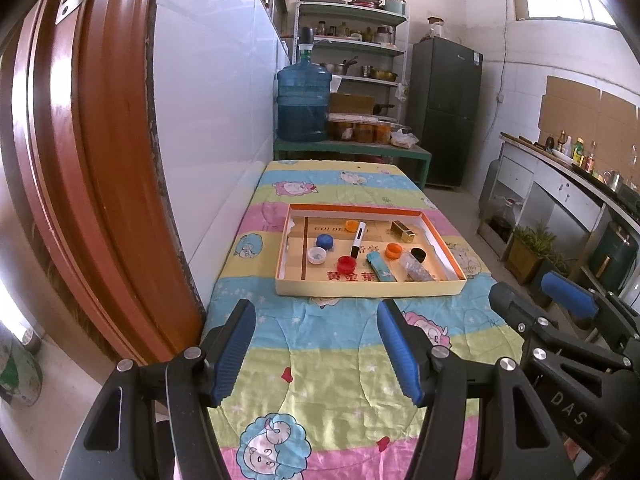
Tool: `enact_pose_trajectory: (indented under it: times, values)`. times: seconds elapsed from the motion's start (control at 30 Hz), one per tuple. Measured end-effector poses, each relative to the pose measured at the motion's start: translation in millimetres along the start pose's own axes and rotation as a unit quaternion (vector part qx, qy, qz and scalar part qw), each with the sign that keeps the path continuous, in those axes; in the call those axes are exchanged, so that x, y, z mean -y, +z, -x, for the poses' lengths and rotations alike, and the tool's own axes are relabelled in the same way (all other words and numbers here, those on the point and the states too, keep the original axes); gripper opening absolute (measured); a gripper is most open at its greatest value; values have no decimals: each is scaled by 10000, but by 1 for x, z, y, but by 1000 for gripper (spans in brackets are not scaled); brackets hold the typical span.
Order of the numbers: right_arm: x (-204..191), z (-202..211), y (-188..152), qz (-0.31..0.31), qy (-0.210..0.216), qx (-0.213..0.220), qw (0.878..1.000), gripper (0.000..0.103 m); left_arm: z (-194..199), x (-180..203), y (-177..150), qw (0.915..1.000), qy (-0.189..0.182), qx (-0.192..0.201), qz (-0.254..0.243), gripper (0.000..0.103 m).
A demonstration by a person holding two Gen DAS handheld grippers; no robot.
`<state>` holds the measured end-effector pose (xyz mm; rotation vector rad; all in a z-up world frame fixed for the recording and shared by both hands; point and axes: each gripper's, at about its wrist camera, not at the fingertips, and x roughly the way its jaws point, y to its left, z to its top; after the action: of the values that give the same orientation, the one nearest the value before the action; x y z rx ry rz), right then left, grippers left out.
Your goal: Organize rigid objects
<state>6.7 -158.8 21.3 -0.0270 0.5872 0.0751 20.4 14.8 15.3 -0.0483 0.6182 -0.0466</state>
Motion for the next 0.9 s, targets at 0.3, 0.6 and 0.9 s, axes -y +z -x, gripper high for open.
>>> enact_pose_trajectory:
  times: [0.3,0.6,0.9]
  values:
    - [0,-1,-1,-9,5,-6,10000,68,1,1,-2,10000,-10,-11,-3,64]
    - [1,0,0,-2,7,-10,10000,68,1,1,-1,10000,-9,-11,1,64]
    - [0,-1,0,-6,5,-9,10000,68,1,1,-2,10000,-18,-22,3,64]
